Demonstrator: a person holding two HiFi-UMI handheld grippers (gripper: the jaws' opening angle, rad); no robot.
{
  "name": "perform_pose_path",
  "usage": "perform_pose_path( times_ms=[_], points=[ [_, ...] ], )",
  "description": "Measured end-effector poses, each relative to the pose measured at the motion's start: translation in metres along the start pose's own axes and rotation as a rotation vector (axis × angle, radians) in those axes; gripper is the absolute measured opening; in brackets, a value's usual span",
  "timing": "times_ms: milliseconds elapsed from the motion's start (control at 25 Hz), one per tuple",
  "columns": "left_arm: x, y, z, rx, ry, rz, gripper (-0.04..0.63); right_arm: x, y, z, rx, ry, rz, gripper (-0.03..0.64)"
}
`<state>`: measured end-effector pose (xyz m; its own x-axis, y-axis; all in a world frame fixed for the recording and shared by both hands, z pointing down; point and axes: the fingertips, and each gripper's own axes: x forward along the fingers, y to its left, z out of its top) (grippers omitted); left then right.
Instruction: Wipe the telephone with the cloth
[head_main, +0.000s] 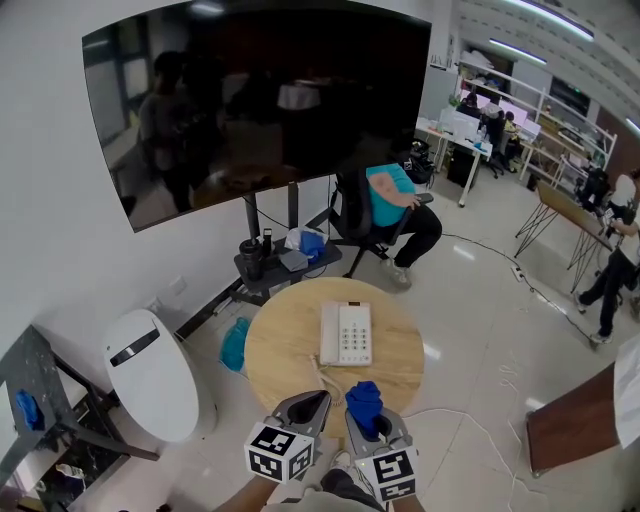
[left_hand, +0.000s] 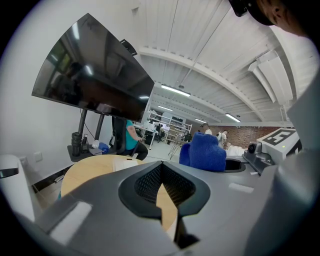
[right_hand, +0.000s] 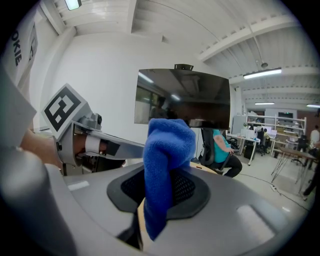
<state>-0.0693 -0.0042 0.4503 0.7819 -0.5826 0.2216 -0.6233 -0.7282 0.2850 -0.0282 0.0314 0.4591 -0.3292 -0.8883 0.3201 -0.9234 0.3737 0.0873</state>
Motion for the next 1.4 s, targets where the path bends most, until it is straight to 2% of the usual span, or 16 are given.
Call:
perform_pose_path(
  times_ms=[640,1080,1400],
  points=[
    [0.076,0.028,0.012,-0.021,0.036,0.038,0.000,0.050,-0.062,-0.001,0.020,0.005,0.046,0.086],
    [0.118,0.055,0.000,-0.089,0.097,0.070,0.000,0.077,-0.094,-0.008,0.025,0.010,0.099,0.086],
    [0.137,0.072,-0.014,-0.169,0.129,0.040,0.000,0.092,-0.108,-0.015,0.036,0.011,0.126,0.086]
  ],
)
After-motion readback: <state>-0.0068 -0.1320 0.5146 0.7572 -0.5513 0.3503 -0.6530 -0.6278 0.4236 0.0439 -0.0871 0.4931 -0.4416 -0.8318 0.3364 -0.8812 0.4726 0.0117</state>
